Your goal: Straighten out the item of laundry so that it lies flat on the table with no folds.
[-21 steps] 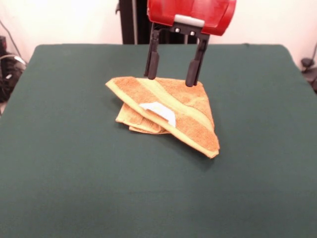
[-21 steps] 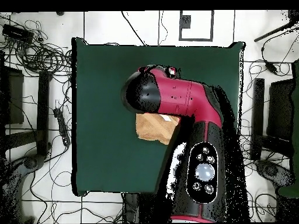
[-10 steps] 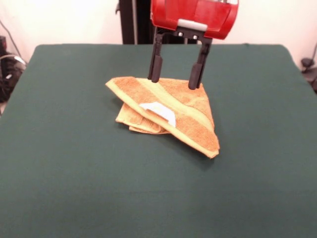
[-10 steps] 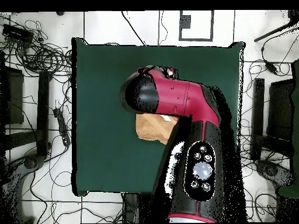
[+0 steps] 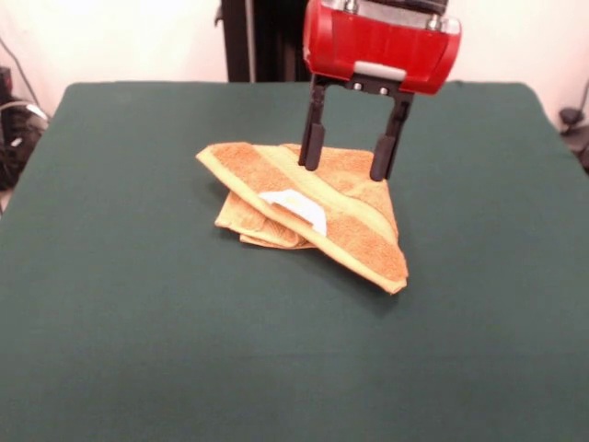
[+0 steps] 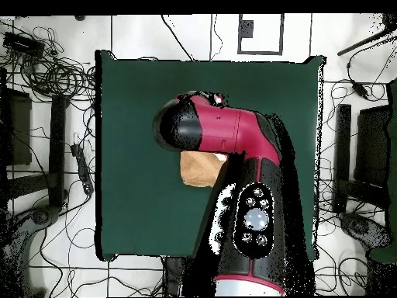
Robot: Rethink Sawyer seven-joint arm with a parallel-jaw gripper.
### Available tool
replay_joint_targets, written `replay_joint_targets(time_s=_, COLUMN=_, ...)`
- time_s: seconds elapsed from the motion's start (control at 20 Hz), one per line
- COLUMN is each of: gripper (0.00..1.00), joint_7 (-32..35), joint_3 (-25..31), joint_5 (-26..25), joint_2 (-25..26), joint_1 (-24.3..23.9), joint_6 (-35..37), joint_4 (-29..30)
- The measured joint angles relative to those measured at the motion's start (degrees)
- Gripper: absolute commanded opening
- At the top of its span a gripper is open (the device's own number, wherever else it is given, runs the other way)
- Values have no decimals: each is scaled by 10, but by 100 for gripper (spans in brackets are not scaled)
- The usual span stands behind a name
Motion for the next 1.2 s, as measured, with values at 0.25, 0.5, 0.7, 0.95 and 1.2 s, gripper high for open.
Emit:
replay_joint_targets(time_s=0.25, gripper=100, joint_7=0, joint_3=0, joint_5=0, joint_2=8, joint_1=2, joint_6=0, joint_4=0)
replay_joint_targets(time_s=0.5, gripper=100, joint_7=0, joint_3=0, joint_5=0, joint_2=8, joint_1=2, joint_6=0, joint_4=0)
replay_joint_targets(time_s=0.7, gripper=100, joint_7=0, joint_3=-1, joint_5=0, joint_2=8, joint_1=2, joint_6=0, joint_4=0)
replay_joint_targets(time_s=0.95, gripper=100, joint_7=0, joint_3=-3, joint_5=0, joint_2=8, joint_1=2, joint_6=0, joint_4=0)
replay_joint_targets(time_s=1.2, gripper=100, joint_7=0, joint_3=-9, joint_5=0, joint_2=8, joint_1=3, joint_6=0, joint_4=0)
